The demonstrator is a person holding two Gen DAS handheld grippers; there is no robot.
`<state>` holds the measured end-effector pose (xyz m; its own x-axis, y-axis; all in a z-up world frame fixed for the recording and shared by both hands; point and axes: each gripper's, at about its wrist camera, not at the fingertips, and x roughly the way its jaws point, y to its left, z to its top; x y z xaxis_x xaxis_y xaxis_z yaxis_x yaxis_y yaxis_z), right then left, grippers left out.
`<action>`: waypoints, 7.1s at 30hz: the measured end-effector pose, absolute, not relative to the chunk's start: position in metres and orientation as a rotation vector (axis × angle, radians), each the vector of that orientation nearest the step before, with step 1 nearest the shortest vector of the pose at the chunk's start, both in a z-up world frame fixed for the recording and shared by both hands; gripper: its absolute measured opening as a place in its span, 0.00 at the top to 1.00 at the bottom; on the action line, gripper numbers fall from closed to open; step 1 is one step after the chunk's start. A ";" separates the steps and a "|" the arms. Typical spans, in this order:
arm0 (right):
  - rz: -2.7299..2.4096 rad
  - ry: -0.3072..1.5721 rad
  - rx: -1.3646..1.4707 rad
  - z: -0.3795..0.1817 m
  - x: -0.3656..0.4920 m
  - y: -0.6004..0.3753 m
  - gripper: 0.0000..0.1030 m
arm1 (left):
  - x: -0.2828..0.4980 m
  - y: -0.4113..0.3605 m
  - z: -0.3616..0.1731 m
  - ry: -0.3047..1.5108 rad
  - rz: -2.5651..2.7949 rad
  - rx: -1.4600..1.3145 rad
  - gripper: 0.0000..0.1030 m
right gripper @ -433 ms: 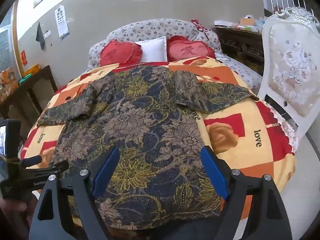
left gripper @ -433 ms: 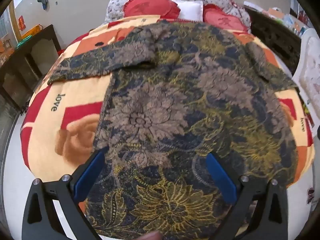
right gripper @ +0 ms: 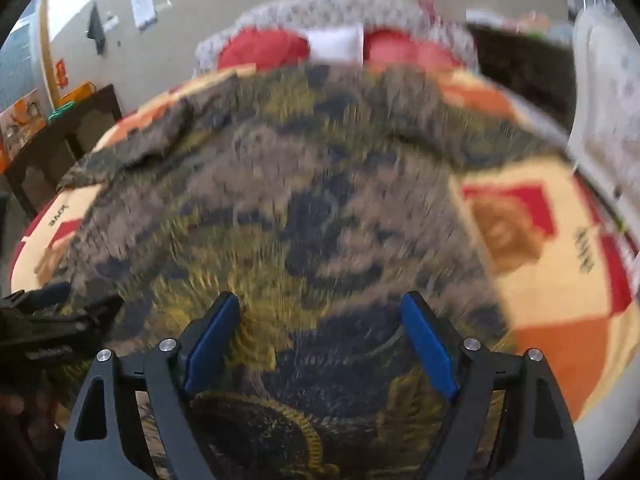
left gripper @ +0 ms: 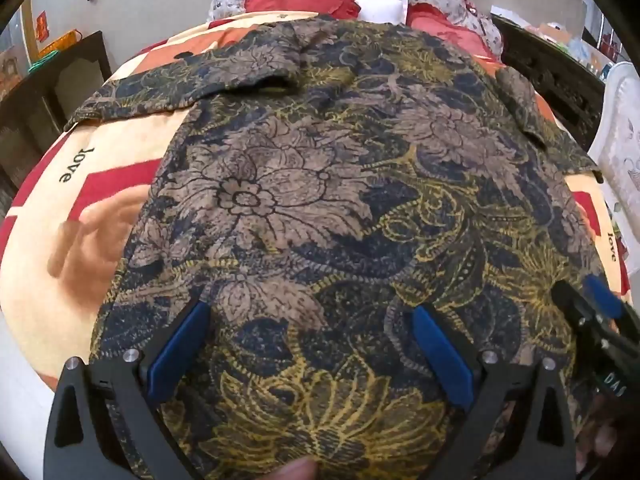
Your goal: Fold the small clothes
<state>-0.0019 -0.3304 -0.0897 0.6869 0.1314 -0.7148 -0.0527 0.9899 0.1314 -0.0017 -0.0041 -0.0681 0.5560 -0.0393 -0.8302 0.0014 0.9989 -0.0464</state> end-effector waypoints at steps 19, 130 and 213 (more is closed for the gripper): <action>0.069 0.767 0.117 -0.100 -0.008 -0.333 0.06 | 0.004 -0.014 -0.065 0.981 -0.018 -0.021 0.00; 0.044 0.715 0.097 -0.106 -0.012 -0.330 0.04 | 0.009 -0.011 -0.069 0.976 -0.035 -0.020 0.00; -0.114 1.079 0.079 -0.092 0.022 -0.321 0.00 | 0.009 -0.013 -0.068 0.983 -0.021 -0.002 0.00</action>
